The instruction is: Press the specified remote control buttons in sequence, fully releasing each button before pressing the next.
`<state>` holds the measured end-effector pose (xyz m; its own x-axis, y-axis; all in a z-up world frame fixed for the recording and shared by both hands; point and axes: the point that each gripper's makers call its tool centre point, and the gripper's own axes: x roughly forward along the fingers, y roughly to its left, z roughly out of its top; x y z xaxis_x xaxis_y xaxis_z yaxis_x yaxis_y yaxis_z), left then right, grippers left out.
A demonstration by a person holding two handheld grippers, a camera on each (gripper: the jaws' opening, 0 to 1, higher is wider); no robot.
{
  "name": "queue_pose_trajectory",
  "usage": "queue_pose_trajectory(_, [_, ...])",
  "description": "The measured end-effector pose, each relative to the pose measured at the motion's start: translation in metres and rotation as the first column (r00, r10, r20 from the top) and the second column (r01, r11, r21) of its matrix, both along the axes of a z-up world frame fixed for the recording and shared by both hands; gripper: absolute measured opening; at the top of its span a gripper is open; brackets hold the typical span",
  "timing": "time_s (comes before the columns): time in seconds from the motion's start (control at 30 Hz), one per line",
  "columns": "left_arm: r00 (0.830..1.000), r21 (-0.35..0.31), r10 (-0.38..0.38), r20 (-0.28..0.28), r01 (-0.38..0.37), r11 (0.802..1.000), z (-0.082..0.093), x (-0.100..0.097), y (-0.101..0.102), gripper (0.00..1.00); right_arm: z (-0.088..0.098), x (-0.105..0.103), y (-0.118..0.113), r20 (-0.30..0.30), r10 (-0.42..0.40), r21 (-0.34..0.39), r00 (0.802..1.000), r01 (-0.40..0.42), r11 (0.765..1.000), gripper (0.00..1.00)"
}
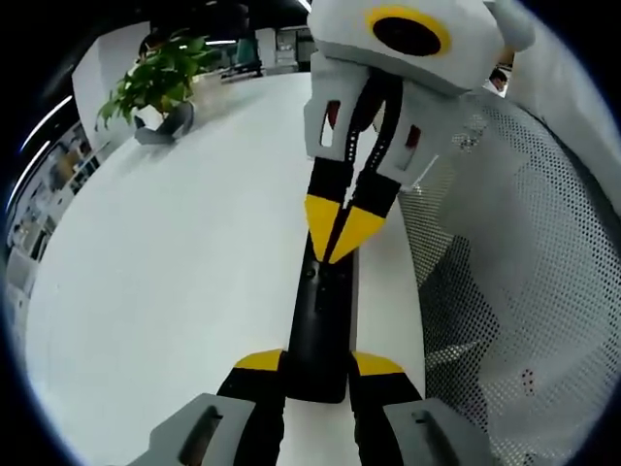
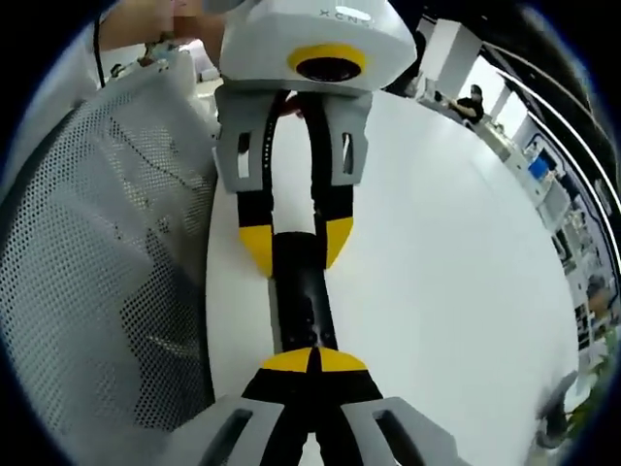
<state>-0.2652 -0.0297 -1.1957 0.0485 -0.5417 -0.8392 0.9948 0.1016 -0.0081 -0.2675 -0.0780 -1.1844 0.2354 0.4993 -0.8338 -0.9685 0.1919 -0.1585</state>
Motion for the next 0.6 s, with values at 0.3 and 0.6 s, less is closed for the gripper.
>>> queue_pose_trajectory(0.3, [1.0, -0.005, 0.008, -0.004, -0.008, 1.0, 0.0, 0.0, 0.0, 0.25, 0.002, -0.001, 0.002, -0.059, -0.042, 0.011, 0.997, 0.043, 0.999, 0.0])
queue_pose_trajectory(0.6, [1.0, -0.014, 0.02, -0.005, -0.02, 1.0, 0.001, 0.0, 0.0, 0.25, 0.0, -0.015, 0.009, -0.065, 0.079, -0.041, 0.995, -0.082, 0.996, 0.0])
